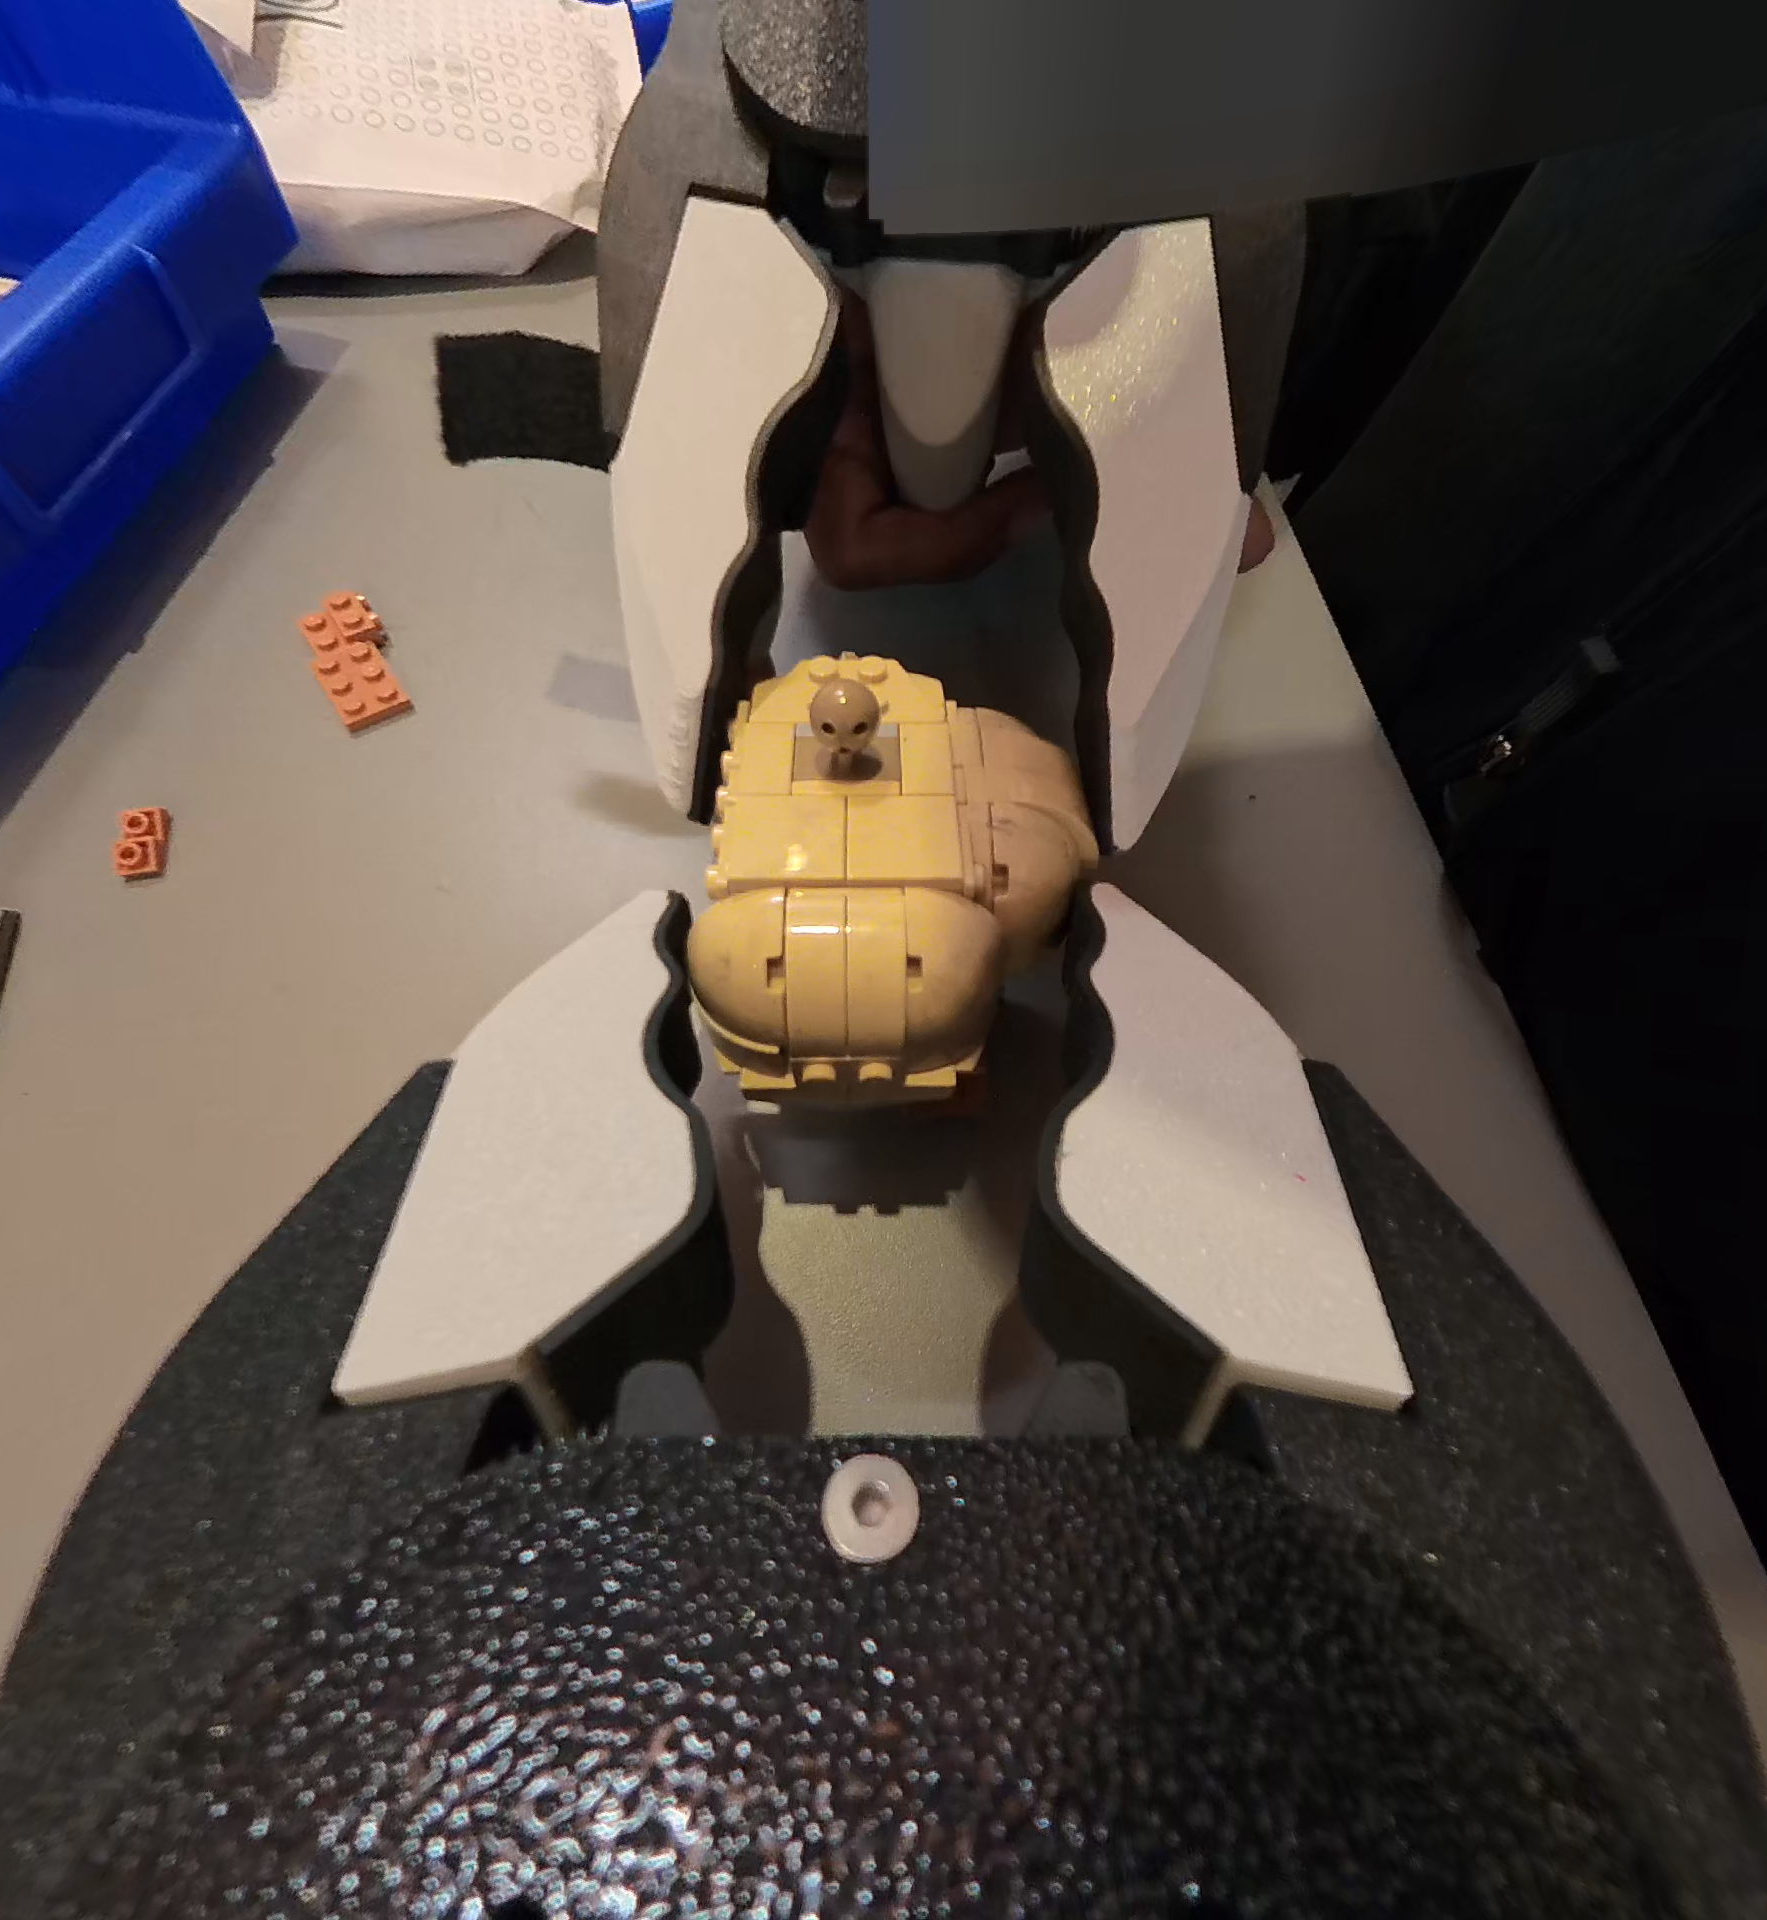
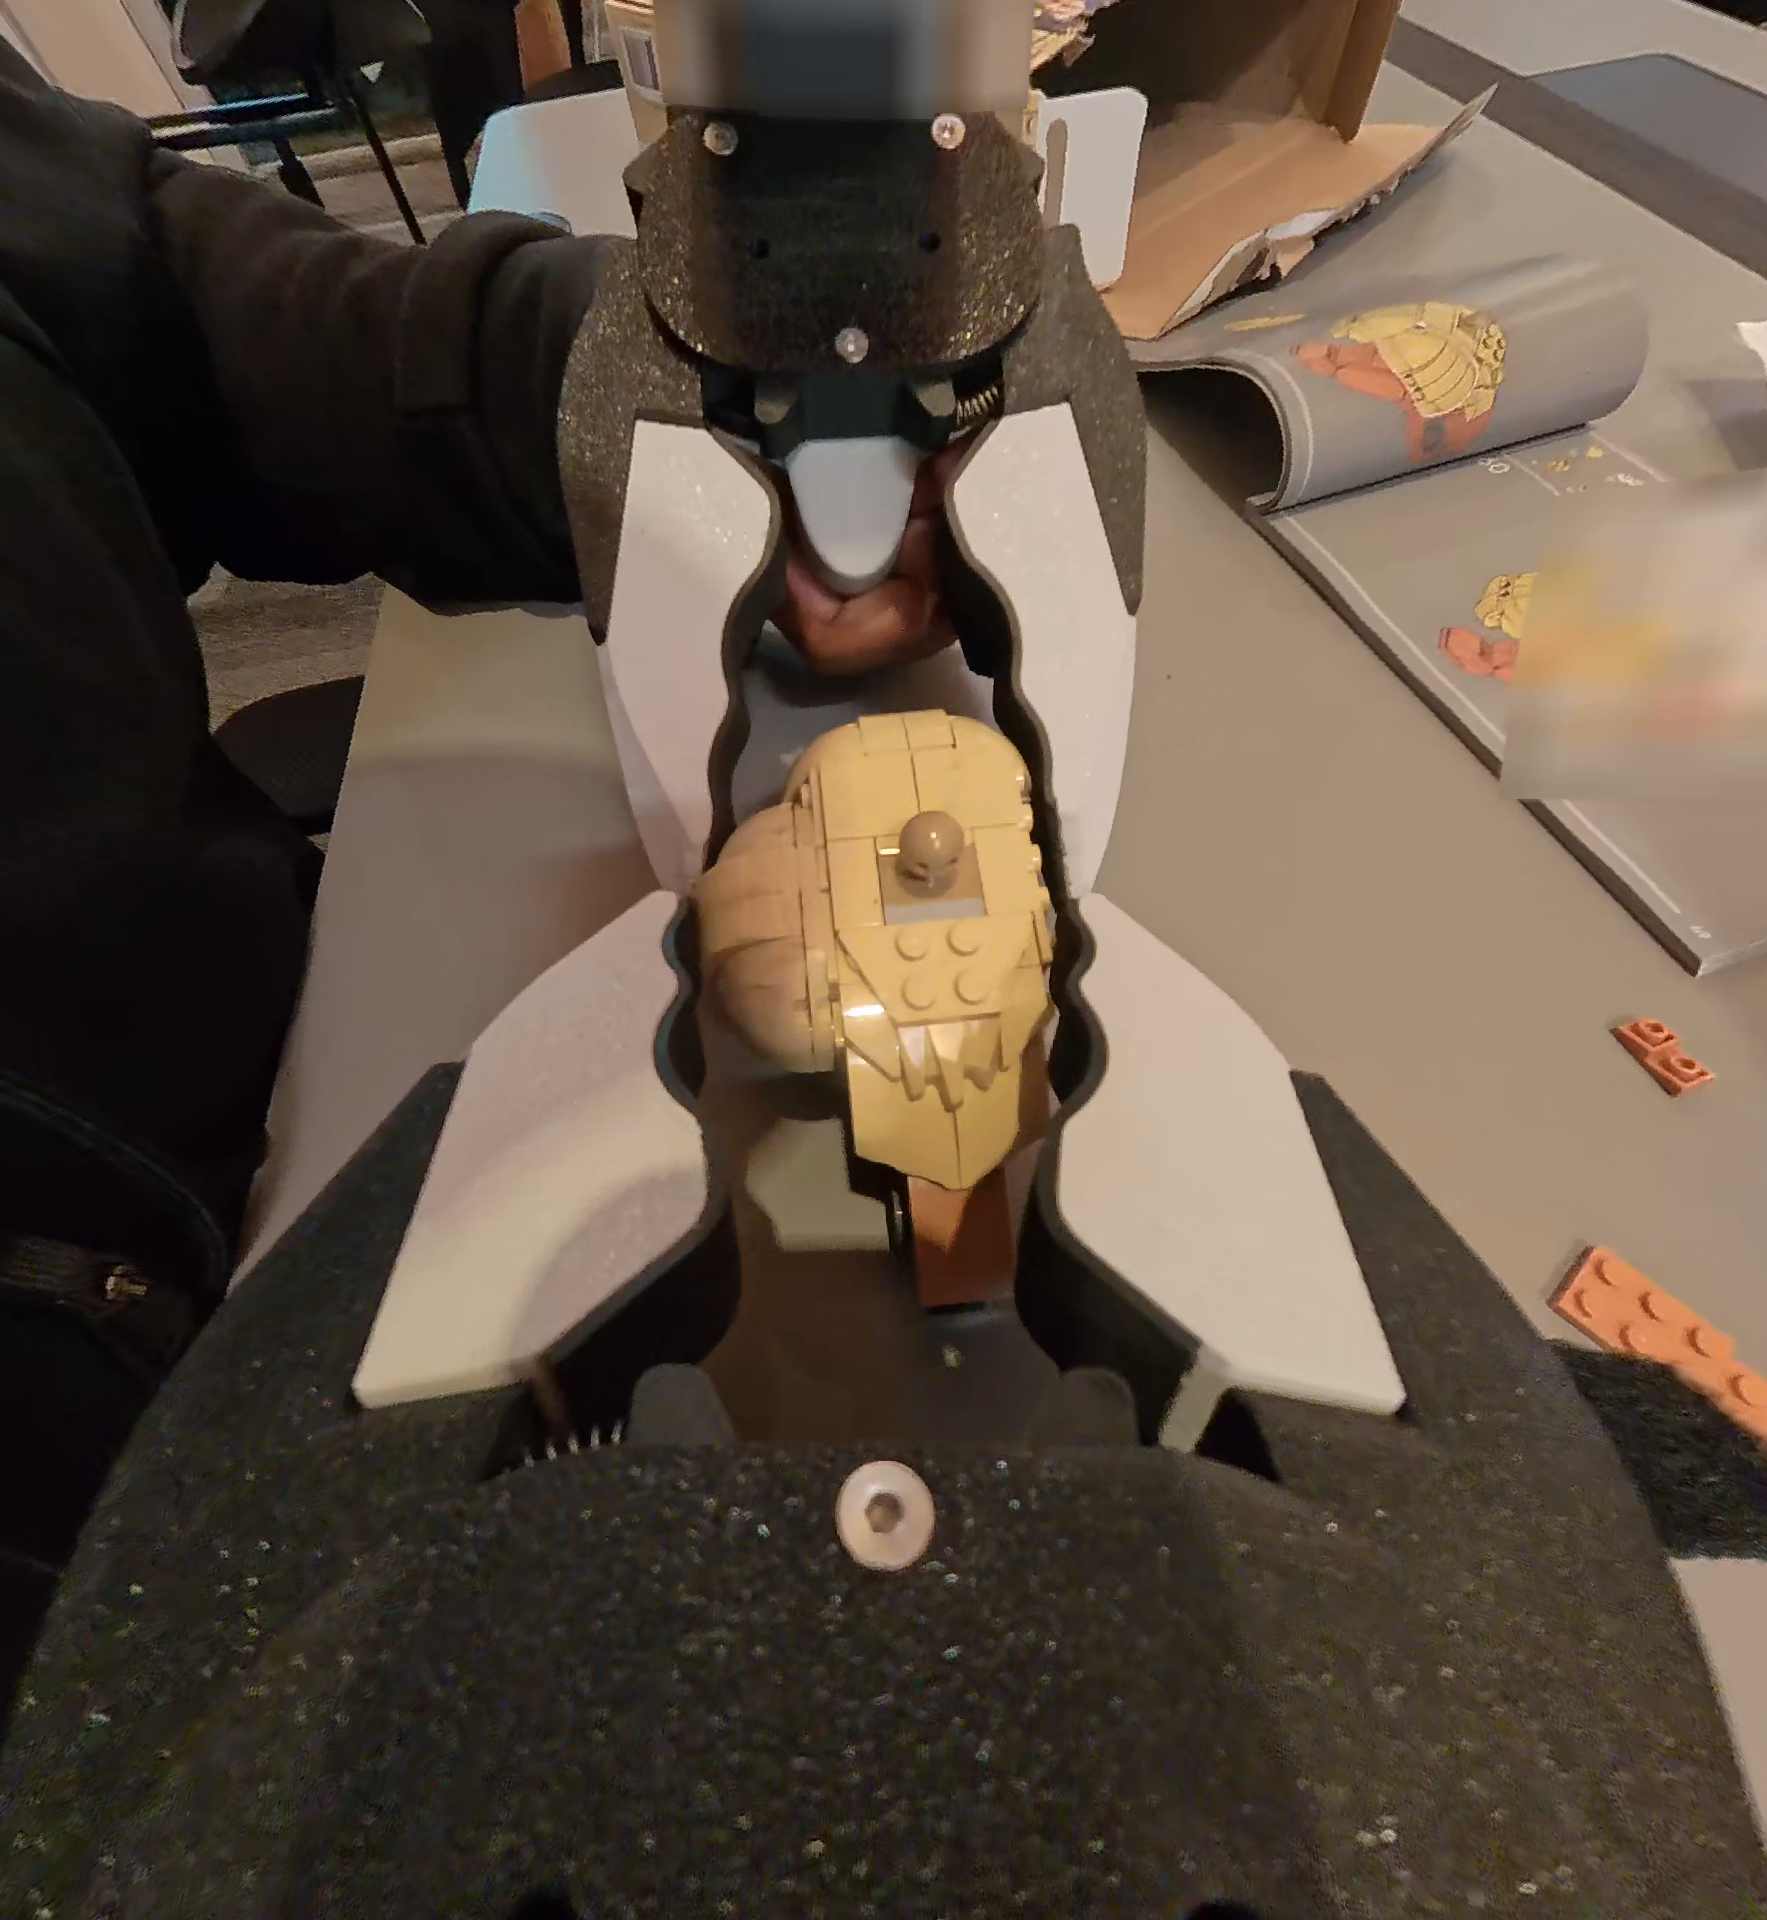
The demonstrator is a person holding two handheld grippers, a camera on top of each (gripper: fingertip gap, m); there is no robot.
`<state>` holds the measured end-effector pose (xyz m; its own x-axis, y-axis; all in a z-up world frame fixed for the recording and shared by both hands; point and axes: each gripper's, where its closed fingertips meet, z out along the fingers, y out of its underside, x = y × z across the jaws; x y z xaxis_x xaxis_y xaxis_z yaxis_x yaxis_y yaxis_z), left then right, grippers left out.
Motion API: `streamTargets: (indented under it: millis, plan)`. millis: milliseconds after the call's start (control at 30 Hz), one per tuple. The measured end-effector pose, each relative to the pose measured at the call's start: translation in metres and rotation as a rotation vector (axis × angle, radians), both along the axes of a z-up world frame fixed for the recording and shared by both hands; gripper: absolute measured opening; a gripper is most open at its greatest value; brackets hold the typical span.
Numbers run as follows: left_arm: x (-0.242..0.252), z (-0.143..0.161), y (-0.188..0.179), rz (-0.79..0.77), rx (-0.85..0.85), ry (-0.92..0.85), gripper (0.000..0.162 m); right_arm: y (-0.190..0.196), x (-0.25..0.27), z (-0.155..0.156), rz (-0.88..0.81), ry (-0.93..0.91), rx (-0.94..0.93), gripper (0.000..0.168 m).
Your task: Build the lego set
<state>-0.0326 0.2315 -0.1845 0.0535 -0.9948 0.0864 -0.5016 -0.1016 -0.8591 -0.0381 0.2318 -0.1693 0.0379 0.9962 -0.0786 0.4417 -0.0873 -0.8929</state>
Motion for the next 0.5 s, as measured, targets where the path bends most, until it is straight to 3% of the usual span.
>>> streamTargets:
  millis: [367,500]
  plan:
    - [0.002,0.003,0.005,0.025,-0.069,-0.04,0.069,0.006,0.001,0.003,-0.012,0.029,-0.093,0.066]
    - [0.0,0.005,0.011,0.053,-0.083,-0.058,0.077,0.015,0.002,0.003,-0.05,0.04,-0.201,0.066]
